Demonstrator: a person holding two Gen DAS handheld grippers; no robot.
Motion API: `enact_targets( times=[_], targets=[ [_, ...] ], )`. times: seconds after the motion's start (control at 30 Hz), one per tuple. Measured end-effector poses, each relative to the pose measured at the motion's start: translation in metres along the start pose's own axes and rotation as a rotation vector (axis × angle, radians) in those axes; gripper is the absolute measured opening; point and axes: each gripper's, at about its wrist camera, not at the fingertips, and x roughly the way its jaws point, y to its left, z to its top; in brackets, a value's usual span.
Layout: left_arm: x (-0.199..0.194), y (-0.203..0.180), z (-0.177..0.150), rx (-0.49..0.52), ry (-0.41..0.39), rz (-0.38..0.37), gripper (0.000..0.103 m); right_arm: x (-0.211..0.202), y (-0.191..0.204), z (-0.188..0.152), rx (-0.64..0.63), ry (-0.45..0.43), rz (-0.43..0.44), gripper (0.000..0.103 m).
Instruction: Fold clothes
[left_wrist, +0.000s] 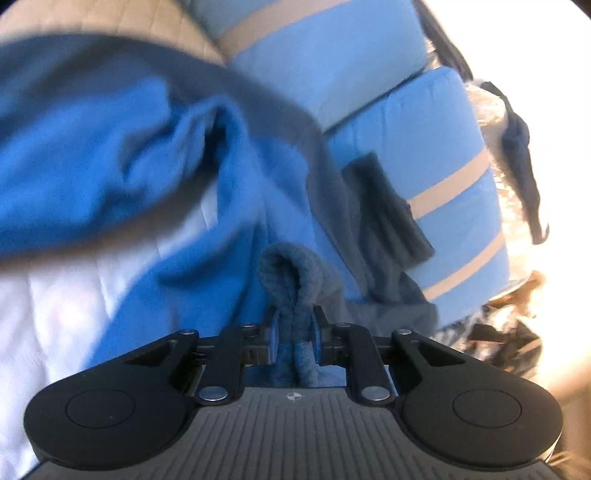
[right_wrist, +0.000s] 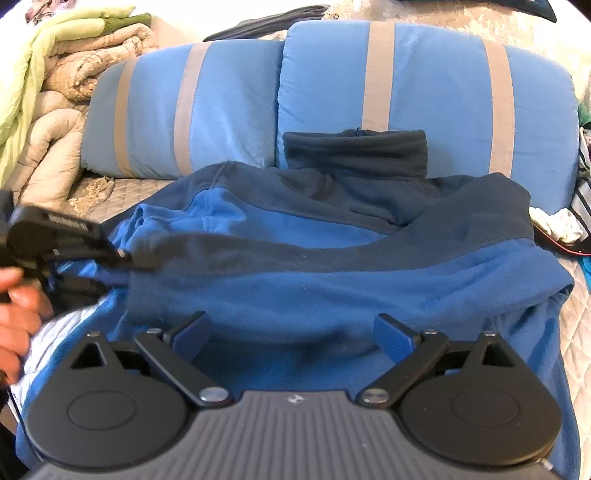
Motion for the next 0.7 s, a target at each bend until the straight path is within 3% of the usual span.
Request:
enact_targets(
  times=[0.23, 0.57, 0.7],
  targets=[
    [0.011, 0.007, -0.002, -0.012, 0.053, 0.136, 0.017, 0.0, 0.0, -0.001, -0.005, 0.001, -0.005, 0.099],
    [0.012, 0.01, -0.001, -0.046, 0.071, 0.167, 0.017, 0.0, -0.003, -0.001, -0.016, -0.016, -0.024, 0.1],
    [0.013, 0.001, -0.003, 0.009, 0.063, 0.204, 0.018, 0.001, -0.008, -0.001, -0.003, -0.01, -0.036, 0.101]
  ],
)
